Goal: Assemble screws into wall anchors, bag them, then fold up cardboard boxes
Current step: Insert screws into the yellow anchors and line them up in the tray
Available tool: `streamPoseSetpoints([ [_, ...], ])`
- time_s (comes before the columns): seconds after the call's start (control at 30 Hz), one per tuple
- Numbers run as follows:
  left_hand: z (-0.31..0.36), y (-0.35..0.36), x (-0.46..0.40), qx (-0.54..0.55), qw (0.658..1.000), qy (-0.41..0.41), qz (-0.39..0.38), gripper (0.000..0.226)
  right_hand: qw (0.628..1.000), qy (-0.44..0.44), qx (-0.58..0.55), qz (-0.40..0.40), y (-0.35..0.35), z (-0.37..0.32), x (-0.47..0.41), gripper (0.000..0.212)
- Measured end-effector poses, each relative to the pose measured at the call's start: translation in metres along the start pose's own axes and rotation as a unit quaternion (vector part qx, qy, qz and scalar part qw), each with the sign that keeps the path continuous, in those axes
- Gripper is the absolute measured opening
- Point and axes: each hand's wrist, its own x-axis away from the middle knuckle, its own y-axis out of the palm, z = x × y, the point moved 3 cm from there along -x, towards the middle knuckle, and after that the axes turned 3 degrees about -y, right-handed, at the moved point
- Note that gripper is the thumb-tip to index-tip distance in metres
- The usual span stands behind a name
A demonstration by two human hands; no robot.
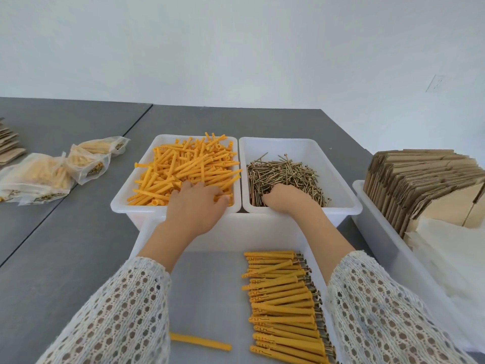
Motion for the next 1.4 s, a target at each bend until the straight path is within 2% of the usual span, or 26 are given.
streamPoseSetpoints([
  [0.07,0.0,-0.001,0.001,0.019,1.0,0.008,-0.002,0.035,1.0,-0.002,0.001,-0.002,0.0,0.0,0.0,0.025],
  [0.17,0.001,-0.002,0.002,0.067,0.997,0.033,0.038,0.024,1.0,-0.008,0.001,0.03,-0.001,0.002,0.0,0.028],
  [0.3,0.006,-0.001,0.002,0.092,0.991,0.039,0.087,0.026,0.984,-0.049,-0.061,0.162,-0.005,0.0,0.008,0.024],
  [0.43,0.015,-0.003,0.007,0.105,0.98,0.086,0.145,0.022,0.94,-0.096,-0.123,0.304,-0.014,-0.005,0.021,0.015],
  [0.53,0.02,-0.005,0.011,0.121,0.969,0.127,0.175,0.025,0.888,-0.134,-0.255,0.358,-0.02,-0.012,0.028,0.011],
  [0.6,0.022,-0.006,0.013,0.136,0.965,0.14,0.178,0.027,0.848,-0.151,-0.363,0.354,-0.019,-0.018,0.029,0.016],
  [0.7,0.021,-0.005,0.014,0.128,0.967,0.127,0.181,0.025,0.798,-0.16,-0.485,0.32,-0.014,-0.027,0.03,0.037],
  [0.77,0.021,-0.004,0.013,0.121,0.97,0.121,0.174,0.023,0.768,-0.167,-0.533,0.314,-0.014,-0.029,0.032,0.048],
  [0.83,0.02,-0.004,0.011,0.122,0.971,0.121,0.168,0.023,0.751,-0.168,-0.552,0.321,-0.016,-0.03,0.034,0.049],
  [1.0,0.022,-0.004,0.011,0.148,0.968,0.135,0.15,0.025,0.748,-0.172,-0.559,0.314,-0.015,-0.032,0.035,0.042],
  [1.13,0.021,-0.004,0.011,0.163,0.966,0.141,0.142,0.027,0.763,-0.181,-0.54,0.305,-0.01,-0.039,0.036,0.04],
  [1.3,0.019,-0.004,0.011,0.206,0.958,0.144,0.136,0.03,0.779,-0.226,-0.52,0.266,-0.004,-0.05,0.04,0.017],
  [1.4,0.019,-0.004,0.01,0.208,0.96,0.136,0.131,0.031,0.756,-0.208,-0.548,0.29,-0.007,-0.047,0.04,0.012],
])
